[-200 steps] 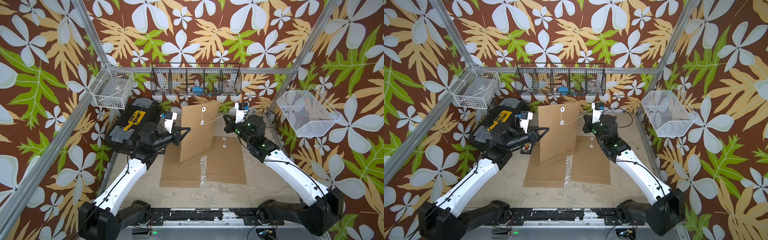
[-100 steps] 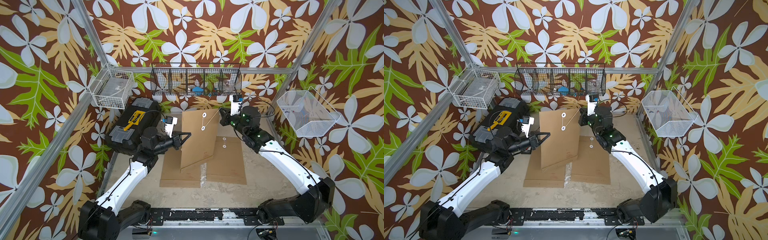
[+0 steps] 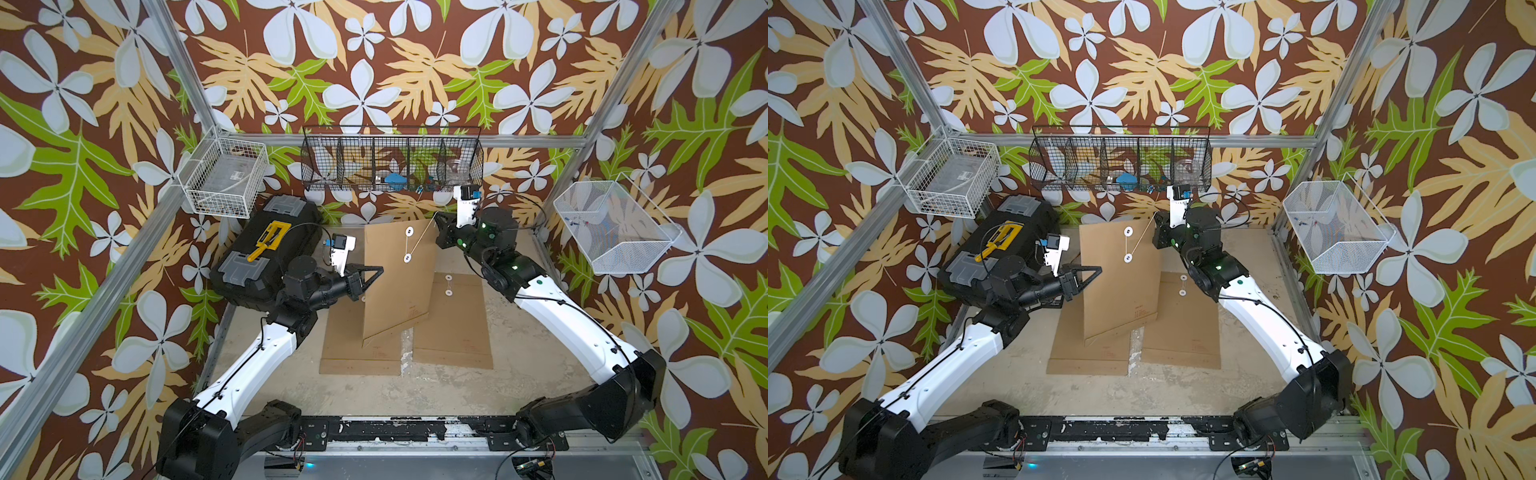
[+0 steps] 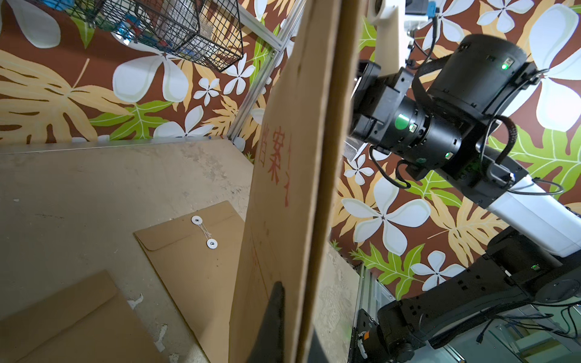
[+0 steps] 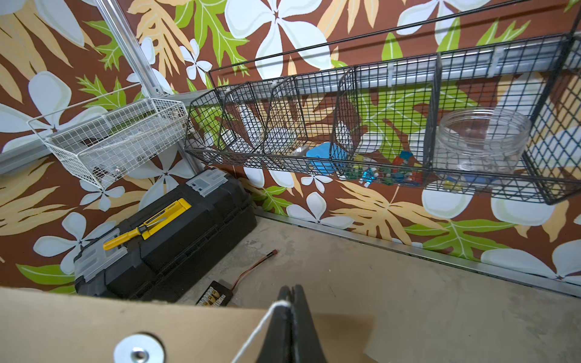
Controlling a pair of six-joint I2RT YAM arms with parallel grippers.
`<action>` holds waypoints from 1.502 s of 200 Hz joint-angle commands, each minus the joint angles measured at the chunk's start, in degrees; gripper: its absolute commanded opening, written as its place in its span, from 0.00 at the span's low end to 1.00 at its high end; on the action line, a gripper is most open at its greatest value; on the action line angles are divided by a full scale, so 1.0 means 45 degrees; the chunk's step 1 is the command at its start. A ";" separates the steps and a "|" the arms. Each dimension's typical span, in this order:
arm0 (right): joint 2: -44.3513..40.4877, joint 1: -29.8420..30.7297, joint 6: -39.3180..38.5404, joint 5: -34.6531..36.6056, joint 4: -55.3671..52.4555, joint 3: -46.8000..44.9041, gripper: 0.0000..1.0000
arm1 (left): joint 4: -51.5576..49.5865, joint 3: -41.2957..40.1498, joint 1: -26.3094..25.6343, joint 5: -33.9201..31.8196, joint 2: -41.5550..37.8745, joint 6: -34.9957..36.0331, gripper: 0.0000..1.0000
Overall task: Close the mouth of the file bag
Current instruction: Close the file bag.
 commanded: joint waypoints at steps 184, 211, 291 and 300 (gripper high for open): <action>0.0003 0.2115 0.1034 -0.0790 -0.1520 0.0961 0.00 | 0.0576 -0.0016 -0.1291 -0.0831 0.0738 0.0360 0.00; -0.0302 0.2179 0.1436 -0.1349 -0.1487 0.0543 0.00 | 0.0603 0.0072 -0.1291 -0.0934 0.0739 0.0378 0.00; -0.0913 0.1878 0.1574 -0.2815 -0.1866 -0.0119 0.00 | 0.0196 0.0443 -0.1291 -0.1105 0.0640 0.0691 0.00; -0.0932 0.1758 0.1651 -0.3119 -0.1905 -0.0211 0.00 | 0.0158 0.0491 -0.1291 -0.1115 0.0622 0.0706 0.00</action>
